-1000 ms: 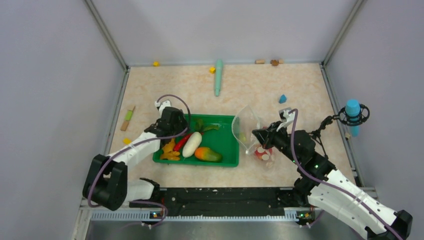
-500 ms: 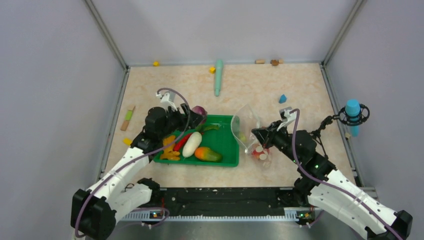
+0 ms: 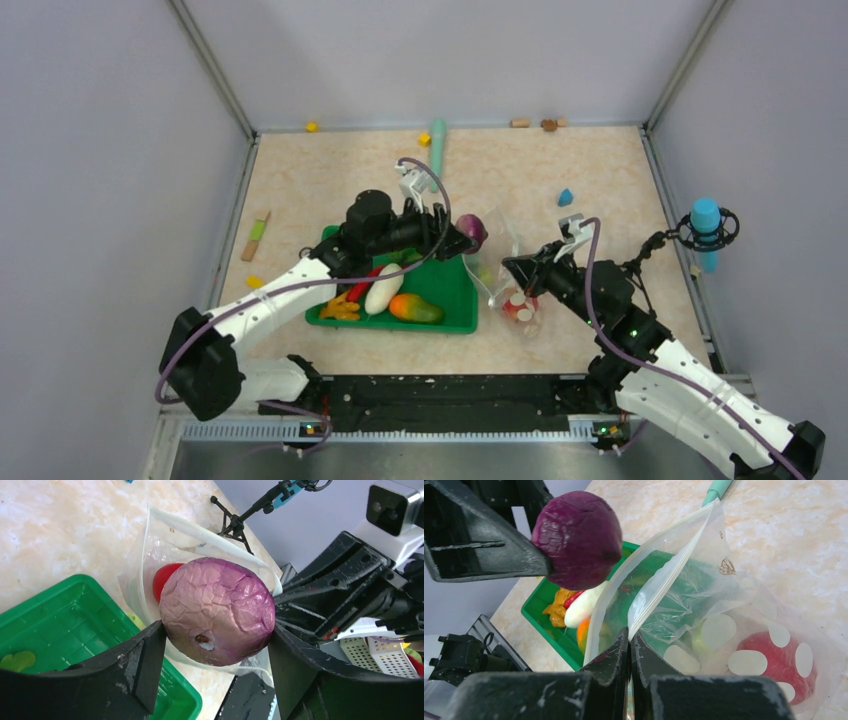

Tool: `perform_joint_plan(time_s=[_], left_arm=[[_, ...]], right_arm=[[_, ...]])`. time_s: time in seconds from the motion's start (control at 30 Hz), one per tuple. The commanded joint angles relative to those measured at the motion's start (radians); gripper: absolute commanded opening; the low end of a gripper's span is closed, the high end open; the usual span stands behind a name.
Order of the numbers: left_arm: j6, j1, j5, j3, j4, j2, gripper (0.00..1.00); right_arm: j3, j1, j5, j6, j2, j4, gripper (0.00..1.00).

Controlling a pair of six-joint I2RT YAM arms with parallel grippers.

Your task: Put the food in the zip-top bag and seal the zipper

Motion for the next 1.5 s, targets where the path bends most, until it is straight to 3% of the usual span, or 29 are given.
perform_joint_plan(time_s=[0.0, 0.17, 0.2, 0.3, 0.33, 0.67, 1.07, 1.27, 1.47], left_arm=[[0.043, -0.022, 0.045, 0.095, 0.025, 0.081, 0.51], [0.071, -0.043, 0.086, 0.139, -0.011, 0.147, 0.56], [0.072, -0.043, 0.086, 0.141, -0.013, 0.151, 0.62], [0.086, -0.043, 0.083, 0.139, -0.026, 0.142, 0.95], [0.090, -0.043, 0.078, 0.139, -0.032, 0.138, 0.97], [0.119, -0.045, 0.027, 0.115, -0.092, 0.068, 0.97], [0.097, -0.041, -0.621, -0.159, -0.201, -0.263, 0.97], [0.107, -0.040, -0.747, -0.190, -0.307, -0.278, 0.97], [0.143, -0.036, -0.756, -0.183, -0.392, -0.217, 0.97]], right_arm=[[0.004, -0.006, -0.016, -0.001, -0.014, 0.069, 0.00], [0.002, -0.007, -0.015, -0.004, -0.020, 0.068, 0.00], [0.001, -0.007, -0.013, -0.004, -0.022, 0.068, 0.00], [-0.001, -0.007, -0.008, -0.007, -0.026, 0.066, 0.00], [-0.001, -0.007, -0.007, -0.006, -0.027, 0.067, 0.00], [0.001, -0.007, -0.013, -0.005, -0.031, 0.063, 0.00], [0.001, -0.006, 0.004, -0.009, -0.039, 0.054, 0.00], [0.004, -0.007, 0.012, -0.012, -0.022, 0.051, 0.00], [0.008, -0.007, 0.017, -0.019, -0.004, 0.048, 0.00]])
